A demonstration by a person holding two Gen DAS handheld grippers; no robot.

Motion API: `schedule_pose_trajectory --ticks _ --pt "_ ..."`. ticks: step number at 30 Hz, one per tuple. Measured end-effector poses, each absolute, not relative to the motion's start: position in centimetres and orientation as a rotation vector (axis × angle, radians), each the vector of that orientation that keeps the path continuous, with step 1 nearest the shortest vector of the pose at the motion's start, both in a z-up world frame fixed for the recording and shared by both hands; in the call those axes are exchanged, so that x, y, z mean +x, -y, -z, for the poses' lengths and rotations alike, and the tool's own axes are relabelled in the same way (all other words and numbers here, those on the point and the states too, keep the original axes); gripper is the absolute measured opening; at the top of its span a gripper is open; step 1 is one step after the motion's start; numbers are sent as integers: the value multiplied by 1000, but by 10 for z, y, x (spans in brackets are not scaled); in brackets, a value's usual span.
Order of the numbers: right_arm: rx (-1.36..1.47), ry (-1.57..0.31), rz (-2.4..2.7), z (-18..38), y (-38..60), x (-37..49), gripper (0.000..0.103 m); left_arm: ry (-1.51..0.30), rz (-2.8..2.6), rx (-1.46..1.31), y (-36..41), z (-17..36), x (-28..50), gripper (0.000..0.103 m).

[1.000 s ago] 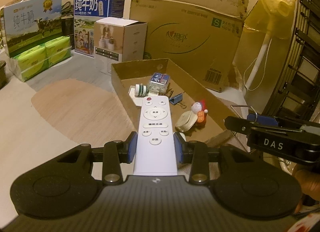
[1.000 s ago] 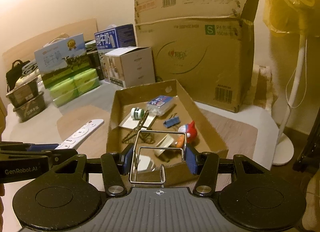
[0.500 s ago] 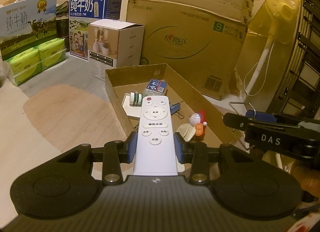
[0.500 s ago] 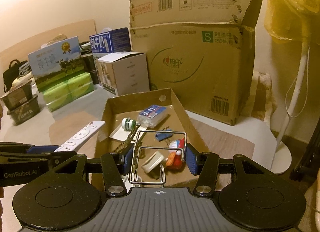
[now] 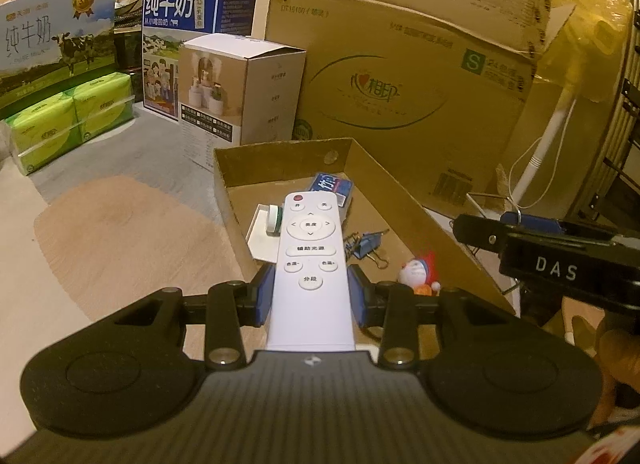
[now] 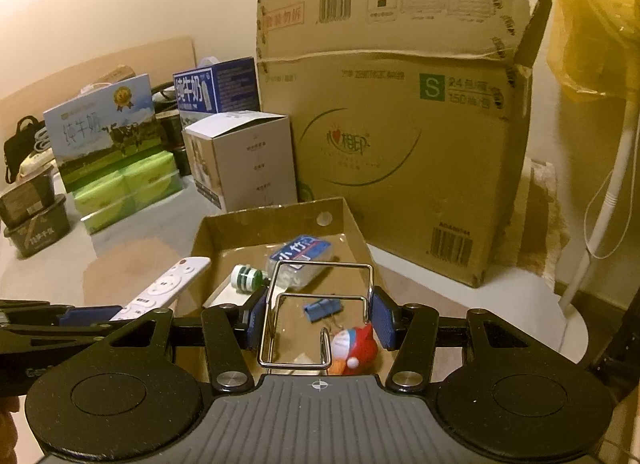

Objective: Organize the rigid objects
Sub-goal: 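Lower the white remote into the box and open the left gripper, then lower the wire holder into the box and open the right gripper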

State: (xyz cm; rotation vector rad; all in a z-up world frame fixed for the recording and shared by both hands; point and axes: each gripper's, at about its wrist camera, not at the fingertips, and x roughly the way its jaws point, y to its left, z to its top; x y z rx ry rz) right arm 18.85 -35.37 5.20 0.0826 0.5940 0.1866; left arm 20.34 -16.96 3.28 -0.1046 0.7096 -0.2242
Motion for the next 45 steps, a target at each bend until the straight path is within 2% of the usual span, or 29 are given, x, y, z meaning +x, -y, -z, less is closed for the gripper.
schedule_pose_trajectory --ticks 12,14,28,45 --pt "105 -628 -179 -31 362 215 53 -752 205 -119 180 -9 234 35" --pt "108 -635 -175 -28 363 216 53 -756 210 -109 182 -7 237 45" --pt "130 -644 -187 -30 362 206 53 -733 162 -124 143 -20 207 45" --pt "113 -653 -196 -31 351 210 53 -750 175 -119 142 -15 199 45"
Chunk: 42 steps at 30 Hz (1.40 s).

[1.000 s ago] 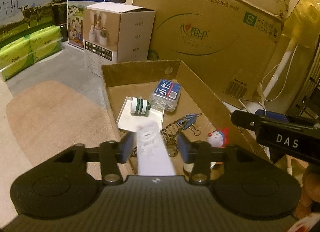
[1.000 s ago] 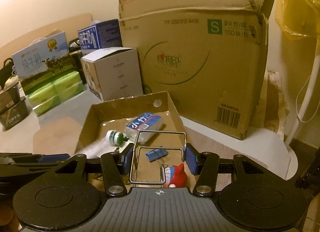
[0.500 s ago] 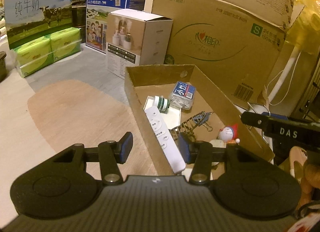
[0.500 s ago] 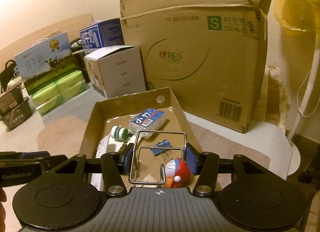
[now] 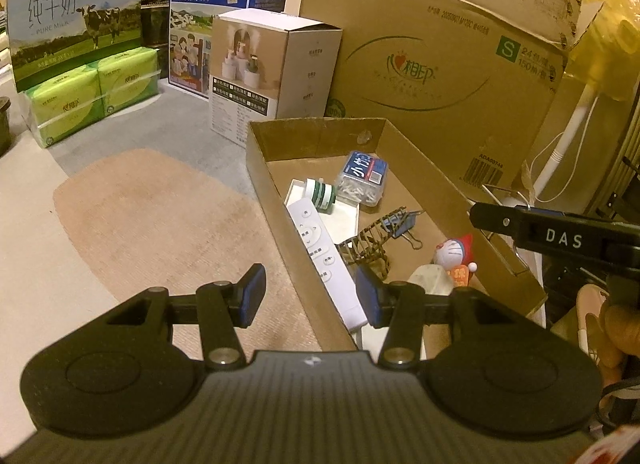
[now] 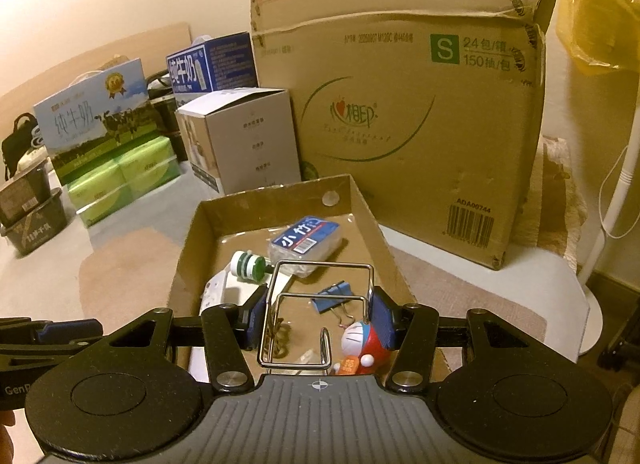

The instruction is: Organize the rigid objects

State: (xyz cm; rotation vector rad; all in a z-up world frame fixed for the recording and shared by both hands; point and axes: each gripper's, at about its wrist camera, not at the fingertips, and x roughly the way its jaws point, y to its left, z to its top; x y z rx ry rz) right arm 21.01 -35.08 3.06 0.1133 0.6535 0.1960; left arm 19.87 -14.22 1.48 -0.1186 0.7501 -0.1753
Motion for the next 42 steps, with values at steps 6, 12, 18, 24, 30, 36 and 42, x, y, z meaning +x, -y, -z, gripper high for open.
schedule_pose_trajectory --ticks 6,12,18,24,30,36,42 --pt "111 -657 -195 -28 352 215 53 -753 175 -123 142 -12 201 45" --pt "111 -656 -195 -27 351 217 53 -754 172 -130 139 -9 205 45" --pt "113 -661 -198 -24 350 223 53 -748 163 -140 136 -8 209 45" --pt "177 -626 -213 -23 359 232 77 -734 147 -135 133 -7 206 66" --pt "216 -637 -169 -28 372 210 80 -706 138 -134 130 -13 187 91" --pt "265 -675 -137 -28 385 164 82 -703 133 -123 131 -23 158 100" --pt "287 -709 -144 -33 386 119 85 -717 122 -112 128 -29 120 102"
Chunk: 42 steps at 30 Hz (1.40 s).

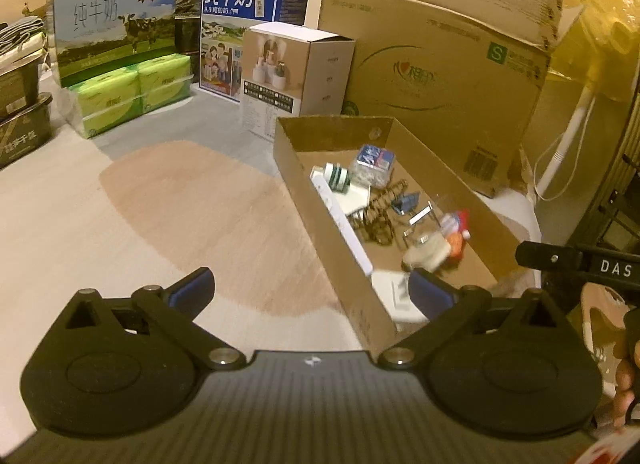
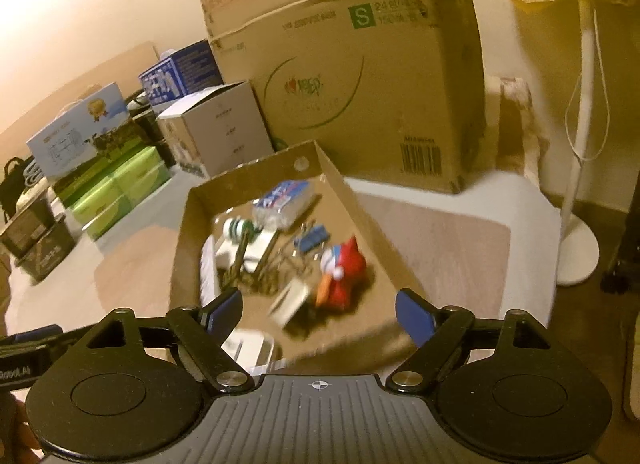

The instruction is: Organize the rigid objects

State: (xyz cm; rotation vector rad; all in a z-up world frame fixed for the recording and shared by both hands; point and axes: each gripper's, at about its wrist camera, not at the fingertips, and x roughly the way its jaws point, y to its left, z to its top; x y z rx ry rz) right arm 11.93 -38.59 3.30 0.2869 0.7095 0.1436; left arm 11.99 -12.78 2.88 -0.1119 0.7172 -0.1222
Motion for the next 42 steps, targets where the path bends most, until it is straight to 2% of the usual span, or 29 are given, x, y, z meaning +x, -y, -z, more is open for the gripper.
schedule_pose_trajectory --ticks 17,42 --pt "129 -773 -241 -47 350 37 87 -765 68 -87 102 -36 23 102" --pt "73 -814 -305 -46 310 2 87 -812 17 -77 86 -31 -16 102"
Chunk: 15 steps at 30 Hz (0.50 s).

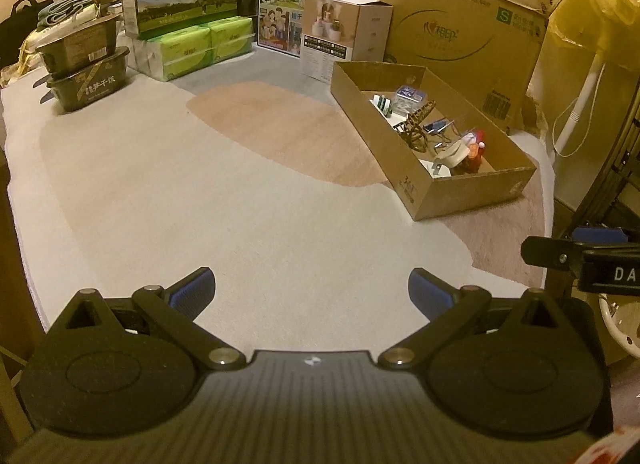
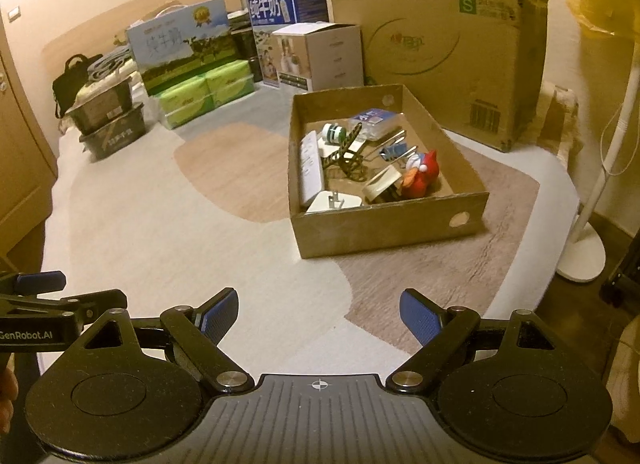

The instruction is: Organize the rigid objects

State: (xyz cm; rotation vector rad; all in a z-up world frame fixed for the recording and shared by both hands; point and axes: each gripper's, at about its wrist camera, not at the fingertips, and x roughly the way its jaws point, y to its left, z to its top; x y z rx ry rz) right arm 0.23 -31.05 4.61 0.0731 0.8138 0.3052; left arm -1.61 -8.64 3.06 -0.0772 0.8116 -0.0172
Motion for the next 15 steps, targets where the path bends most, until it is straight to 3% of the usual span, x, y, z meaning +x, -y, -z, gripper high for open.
schedule_pose_trajectory --ticks 15 --pt "76 -838 -307 -39 310 1 87 -808 29 -83 92 -31 -15 102"
